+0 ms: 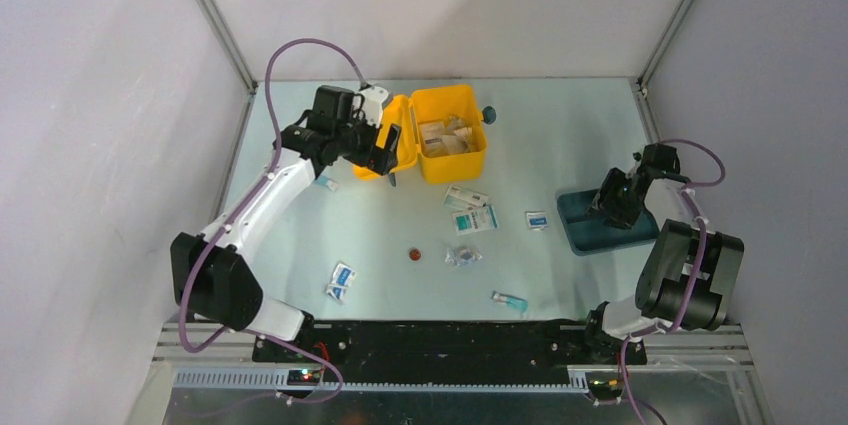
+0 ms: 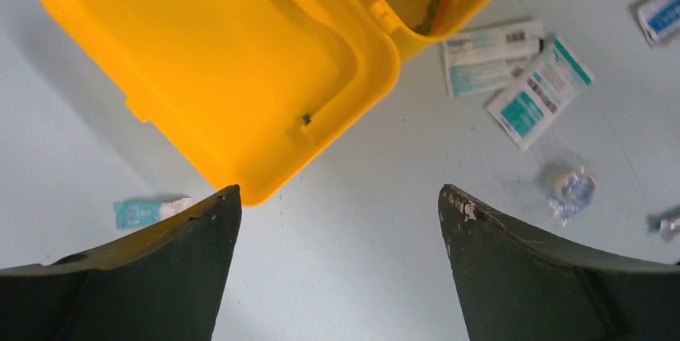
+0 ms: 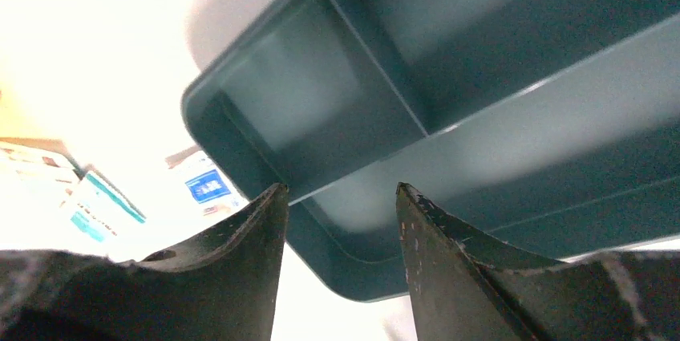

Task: Organize the medicine kit

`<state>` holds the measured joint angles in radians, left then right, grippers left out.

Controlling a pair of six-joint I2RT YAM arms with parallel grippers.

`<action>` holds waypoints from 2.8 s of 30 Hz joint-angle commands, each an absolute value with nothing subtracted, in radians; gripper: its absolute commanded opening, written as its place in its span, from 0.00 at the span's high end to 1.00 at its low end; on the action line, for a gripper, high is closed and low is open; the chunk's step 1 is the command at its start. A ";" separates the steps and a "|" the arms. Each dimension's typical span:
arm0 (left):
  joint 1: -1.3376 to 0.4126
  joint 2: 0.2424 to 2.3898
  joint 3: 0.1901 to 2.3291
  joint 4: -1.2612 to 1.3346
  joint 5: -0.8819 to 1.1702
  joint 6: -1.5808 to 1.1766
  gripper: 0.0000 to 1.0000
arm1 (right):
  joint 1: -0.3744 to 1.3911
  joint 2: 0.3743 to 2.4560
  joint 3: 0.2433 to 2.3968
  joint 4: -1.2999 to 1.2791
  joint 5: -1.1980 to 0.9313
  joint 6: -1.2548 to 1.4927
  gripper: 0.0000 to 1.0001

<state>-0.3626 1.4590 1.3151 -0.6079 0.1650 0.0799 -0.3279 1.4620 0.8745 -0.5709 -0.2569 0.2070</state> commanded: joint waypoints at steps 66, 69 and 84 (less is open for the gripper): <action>-0.216 1.236 1.080 -0.598 0.399 0.063 0.07 | 0.737 1.851 1.178 -0.698 -0.513 -1.301 0.53; -0.215 1.241 1.091 -0.597 0.386 0.083 0.07 | 0.707 1.817 1.187 -0.681 -0.497 -1.250 0.54; -0.214 1.284 1.220 -0.660 0.350 0.158 0.07 | 0.451 1.609 1.366 -0.402 -0.673 -0.585 0.60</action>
<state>-0.2192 1.2686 1.1461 -0.6495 0.3683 0.1146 0.5007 1.6295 1.2884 -0.6102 -0.6273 -0.9257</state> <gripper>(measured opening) 0.931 0.411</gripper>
